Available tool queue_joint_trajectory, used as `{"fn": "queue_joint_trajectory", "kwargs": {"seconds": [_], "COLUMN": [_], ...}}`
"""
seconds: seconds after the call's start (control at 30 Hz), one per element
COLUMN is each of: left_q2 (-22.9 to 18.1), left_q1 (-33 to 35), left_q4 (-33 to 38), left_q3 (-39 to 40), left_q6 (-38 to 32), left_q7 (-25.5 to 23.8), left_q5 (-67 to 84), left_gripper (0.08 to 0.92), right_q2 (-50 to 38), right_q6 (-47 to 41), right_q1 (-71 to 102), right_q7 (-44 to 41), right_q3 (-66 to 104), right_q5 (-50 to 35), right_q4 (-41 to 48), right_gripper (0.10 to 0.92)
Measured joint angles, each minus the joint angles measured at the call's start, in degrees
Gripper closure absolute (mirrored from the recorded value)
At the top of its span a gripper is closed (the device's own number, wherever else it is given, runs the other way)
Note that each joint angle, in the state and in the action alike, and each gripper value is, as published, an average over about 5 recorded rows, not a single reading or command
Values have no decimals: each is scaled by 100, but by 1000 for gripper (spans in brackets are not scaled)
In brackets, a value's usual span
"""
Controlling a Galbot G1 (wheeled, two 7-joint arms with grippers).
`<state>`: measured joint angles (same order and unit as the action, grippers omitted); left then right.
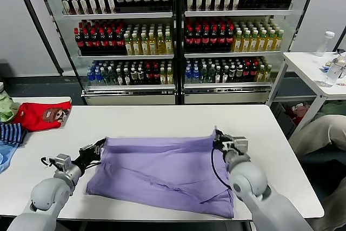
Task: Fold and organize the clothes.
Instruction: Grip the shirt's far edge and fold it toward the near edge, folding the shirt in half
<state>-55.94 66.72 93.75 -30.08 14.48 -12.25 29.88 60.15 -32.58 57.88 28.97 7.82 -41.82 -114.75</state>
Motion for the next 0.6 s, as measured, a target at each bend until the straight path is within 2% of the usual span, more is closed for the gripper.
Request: {"fn": "queue_joint_trajectory", "kwargs": {"seconds": [0.37,0.6], "left_q2": [-28,-24], "left_q1": [565,700], "left_q4": [362,417], "left_q3": [-195,-199], "left_q6": [-148,-179], "left_q7": [84,93], "left_q5": [-79,-240], "left_gripper": [915,915], "right_q2": [-45,-58], "right_q6": [16,-22], "right_q1": [824,1122], "right_q7": [-27,50], "right_q3": [168,182], "right_q5": [127,143], "right_q4": [-503,-708], "right_gripper": [910,910]}}
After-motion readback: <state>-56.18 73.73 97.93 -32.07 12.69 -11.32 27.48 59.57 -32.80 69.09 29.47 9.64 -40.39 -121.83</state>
